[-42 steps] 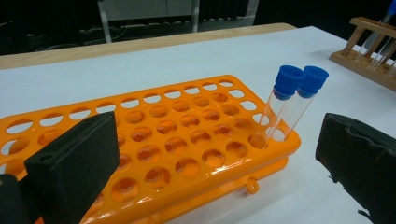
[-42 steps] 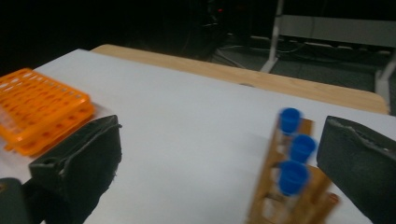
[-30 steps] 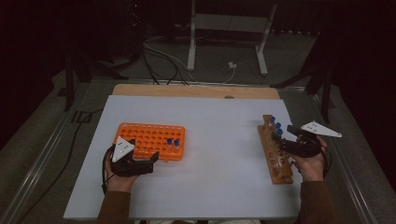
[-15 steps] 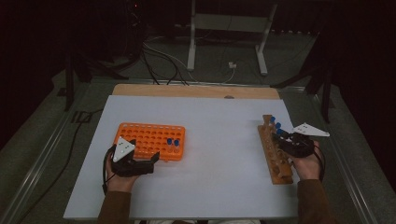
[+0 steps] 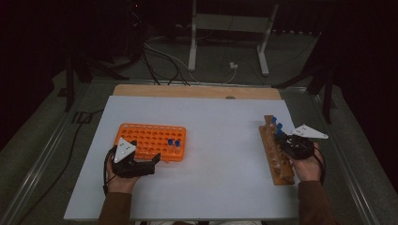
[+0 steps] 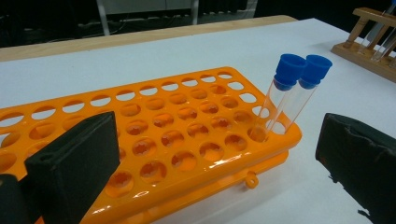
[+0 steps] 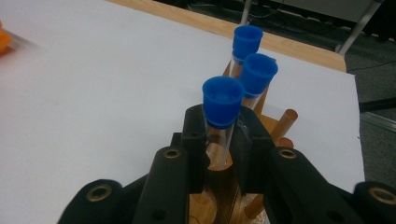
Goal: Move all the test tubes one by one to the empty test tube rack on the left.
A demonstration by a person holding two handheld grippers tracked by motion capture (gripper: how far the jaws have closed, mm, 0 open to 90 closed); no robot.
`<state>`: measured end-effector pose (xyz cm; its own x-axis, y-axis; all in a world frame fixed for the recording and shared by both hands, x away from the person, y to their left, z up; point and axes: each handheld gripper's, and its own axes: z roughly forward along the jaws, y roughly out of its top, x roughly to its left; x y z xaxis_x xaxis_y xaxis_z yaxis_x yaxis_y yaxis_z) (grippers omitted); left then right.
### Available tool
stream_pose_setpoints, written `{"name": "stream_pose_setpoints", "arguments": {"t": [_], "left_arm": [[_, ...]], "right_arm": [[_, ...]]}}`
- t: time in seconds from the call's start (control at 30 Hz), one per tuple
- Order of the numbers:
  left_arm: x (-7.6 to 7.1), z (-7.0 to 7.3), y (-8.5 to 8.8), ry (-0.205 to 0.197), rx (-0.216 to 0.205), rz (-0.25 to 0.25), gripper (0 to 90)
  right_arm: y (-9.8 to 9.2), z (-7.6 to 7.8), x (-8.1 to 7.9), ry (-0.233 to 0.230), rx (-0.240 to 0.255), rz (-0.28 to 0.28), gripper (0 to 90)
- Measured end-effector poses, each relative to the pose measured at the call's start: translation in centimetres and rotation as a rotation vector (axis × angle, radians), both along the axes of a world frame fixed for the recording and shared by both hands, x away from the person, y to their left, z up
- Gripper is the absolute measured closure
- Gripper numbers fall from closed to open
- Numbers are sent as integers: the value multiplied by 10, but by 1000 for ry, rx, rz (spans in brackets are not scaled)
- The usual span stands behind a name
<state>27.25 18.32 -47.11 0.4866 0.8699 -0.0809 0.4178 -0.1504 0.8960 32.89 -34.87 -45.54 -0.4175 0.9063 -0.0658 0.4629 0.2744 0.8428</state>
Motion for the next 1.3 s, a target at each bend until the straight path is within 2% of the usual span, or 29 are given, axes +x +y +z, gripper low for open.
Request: {"name": "stream_pose_setpoints", "arguments": {"t": [0.3, 0.8, 0.93, 1.3], "left_arm": [[0, 0, 0, 2, 1, -2, 7], [0, 0, 0, 1, 0, -4, 7], [0, 0, -1, 1, 1, -6, 7], [0, 0, 0, -3, -6, -5, 7]], "right_arm": [[-7, 11, -5, -33, 77, -5, 765], [-6, 45, -19, -120, 112, 7, 766], [-6, 50, -21, -138, 138, 19, 766], [6, 50, -22, -127, 145, 64, 765]]}}
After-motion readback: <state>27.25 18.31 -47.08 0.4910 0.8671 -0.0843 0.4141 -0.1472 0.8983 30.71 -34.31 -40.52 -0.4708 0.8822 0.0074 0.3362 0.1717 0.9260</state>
